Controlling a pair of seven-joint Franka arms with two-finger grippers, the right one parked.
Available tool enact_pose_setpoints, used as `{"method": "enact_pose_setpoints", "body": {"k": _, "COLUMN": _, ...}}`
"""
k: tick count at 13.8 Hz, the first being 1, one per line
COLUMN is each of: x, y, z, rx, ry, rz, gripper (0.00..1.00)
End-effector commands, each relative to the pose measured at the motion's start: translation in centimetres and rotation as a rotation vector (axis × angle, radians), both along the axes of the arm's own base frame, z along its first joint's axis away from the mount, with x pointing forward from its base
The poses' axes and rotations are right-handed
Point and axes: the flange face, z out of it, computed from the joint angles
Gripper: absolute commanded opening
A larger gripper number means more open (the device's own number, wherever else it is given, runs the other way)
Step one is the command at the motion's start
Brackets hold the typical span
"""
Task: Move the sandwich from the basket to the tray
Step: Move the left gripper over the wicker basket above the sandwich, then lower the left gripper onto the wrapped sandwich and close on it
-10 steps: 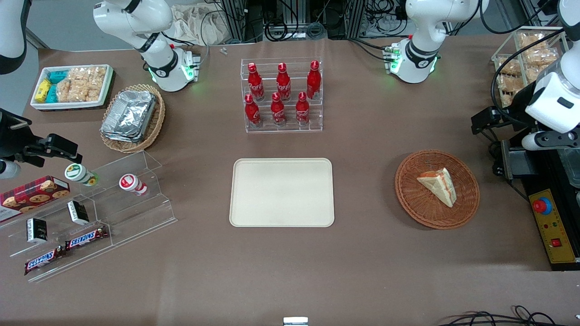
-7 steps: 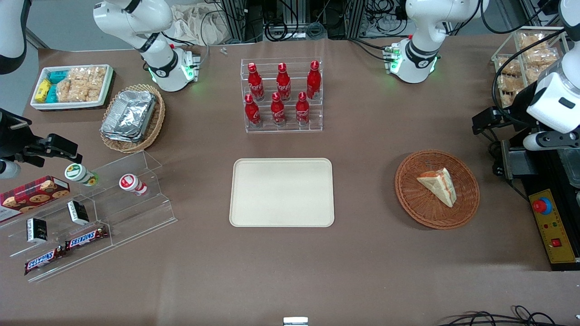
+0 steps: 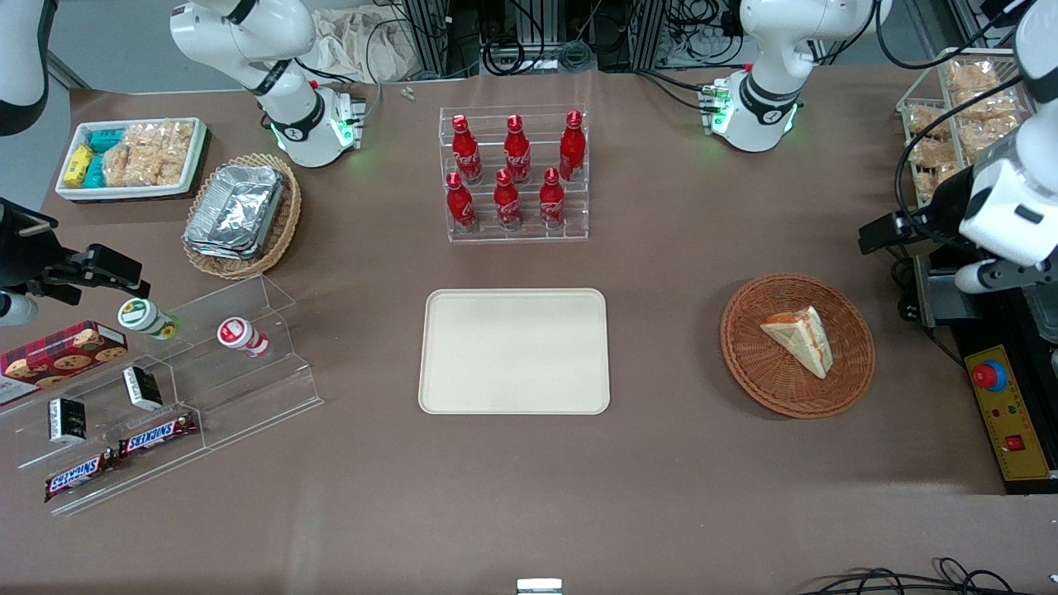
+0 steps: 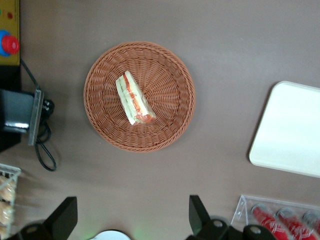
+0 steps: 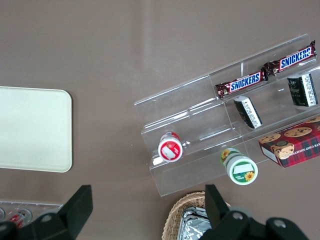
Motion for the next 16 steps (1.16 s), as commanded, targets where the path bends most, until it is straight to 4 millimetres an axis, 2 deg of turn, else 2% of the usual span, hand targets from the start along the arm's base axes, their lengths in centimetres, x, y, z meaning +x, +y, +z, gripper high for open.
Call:
{"method": "enact_pose_setpoints", "body": {"k": 1, "x": 1.3, "y": 0.0, "z": -3.3, "rx": 0.024, "ry": 0.046, "rz": 0.082, "gripper": 1.00}}
{"method": "enact_pose_setpoints", "body": {"k": 3, "x": 2.2, "y": 2.5, "z": -6.6, "rx": 0.034, "ry": 0.040, "rz": 0.160, "gripper": 1.00}}
{"method": "enact_pose_setpoints", "body": {"k": 5, "x": 2.4, "y": 2.9, "z": -11.1, "rx": 0.052, "ry": 0.009, "rz": 0.261, "gripper": 1.00}}
{"method": "enact_pose_setpoints", "body": {"k": 7, "x": 2.4, "y": 4.5, "z": -15.9, "rx": 0.059, "ry": 0.008, "rz": 0.338, "gripper": 1.00}}
{"method": "enact_pose_setpoints", "body": {"k": 10, "x": 2.7, "y": 4.7, "z": -21.0, "rx": 0.066, "ry": 0.011, "rz": 0.412, "gripper": 1.00}}
{"method": "enact_pose_setpoints", "body": {"k": 12, "x": 2.7, "y": 4.0, "z": -24.5, "rx": 0.061, "ry": -0.012, "rz": 0.457, "gripper": 1.00}}
{"method": "enact_pose_setpoints", "body": {"k": 16, "x": 0.8, "y": 3.9, "z": -31.9, "rx": 0.050, "ry": -0.077, "rz": 0.486, "gripper": 1.00}}
